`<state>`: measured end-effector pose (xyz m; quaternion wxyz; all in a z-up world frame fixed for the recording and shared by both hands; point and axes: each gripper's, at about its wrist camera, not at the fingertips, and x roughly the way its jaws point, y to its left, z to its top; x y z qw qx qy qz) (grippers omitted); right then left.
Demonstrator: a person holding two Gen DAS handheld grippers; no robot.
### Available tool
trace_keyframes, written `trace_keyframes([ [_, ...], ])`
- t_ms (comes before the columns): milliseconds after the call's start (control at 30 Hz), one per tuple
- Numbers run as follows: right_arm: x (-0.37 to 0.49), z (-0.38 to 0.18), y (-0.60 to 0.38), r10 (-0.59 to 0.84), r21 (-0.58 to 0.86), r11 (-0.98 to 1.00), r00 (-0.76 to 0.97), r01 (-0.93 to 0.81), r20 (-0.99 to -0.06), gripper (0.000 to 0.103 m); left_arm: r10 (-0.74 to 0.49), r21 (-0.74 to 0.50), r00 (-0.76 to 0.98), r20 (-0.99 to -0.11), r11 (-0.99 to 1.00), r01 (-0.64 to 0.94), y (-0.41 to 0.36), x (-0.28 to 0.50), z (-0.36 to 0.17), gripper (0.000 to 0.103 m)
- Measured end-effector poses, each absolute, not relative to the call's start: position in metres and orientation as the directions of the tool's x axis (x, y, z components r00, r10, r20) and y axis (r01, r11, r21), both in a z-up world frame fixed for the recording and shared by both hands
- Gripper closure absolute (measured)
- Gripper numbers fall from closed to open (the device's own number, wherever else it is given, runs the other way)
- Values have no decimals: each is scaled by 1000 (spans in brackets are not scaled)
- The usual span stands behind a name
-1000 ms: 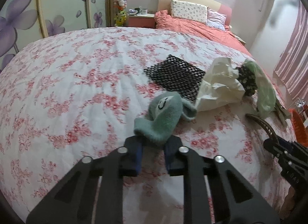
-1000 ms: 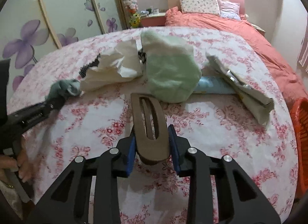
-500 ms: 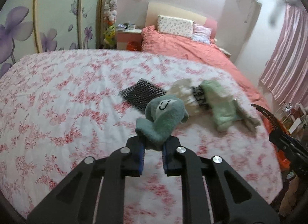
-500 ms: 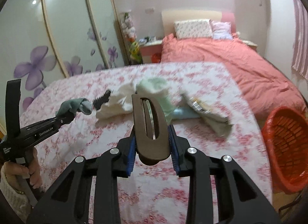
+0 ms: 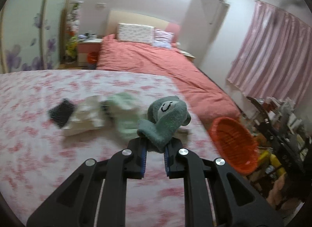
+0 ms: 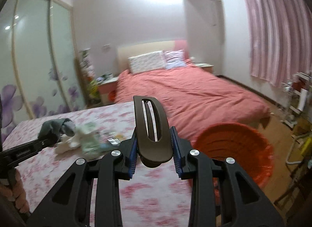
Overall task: Collect trash
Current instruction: 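Carry the sock and hair clip to the orange basket and open both tools, then return to the bed and grasp the silver snack wrapper with the right tool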
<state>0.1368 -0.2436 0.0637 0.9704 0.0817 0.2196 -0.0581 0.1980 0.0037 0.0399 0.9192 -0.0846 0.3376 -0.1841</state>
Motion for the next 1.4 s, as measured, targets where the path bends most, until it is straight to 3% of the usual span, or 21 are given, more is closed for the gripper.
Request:
trace_keyframes([
  [433,141,31,-345,-204,247,906,867,343,-455,72,-598,-303,532,-600,785,540,-170,207,28,88],
  [833,149,7,-408,-195,358,844,851,399,-489,71,-635,-323,401,-660,722,612,-266,237,-16,86],
  [967,152,0,-418,-169,380,837,847,393,-504,67,-598,-293,400,-695,743,603,-278,246,-33,61],
  [1033,153,-3,-421,-167,381,835,842,397,-513,51,-579,-288,401,-709,758,585,-275,250,-41,58],
  [1400,155,2,-392,-191,287,871,813,399,-550,50,-452,-150,523,-722,841,520,-207,243,-38,37],
])
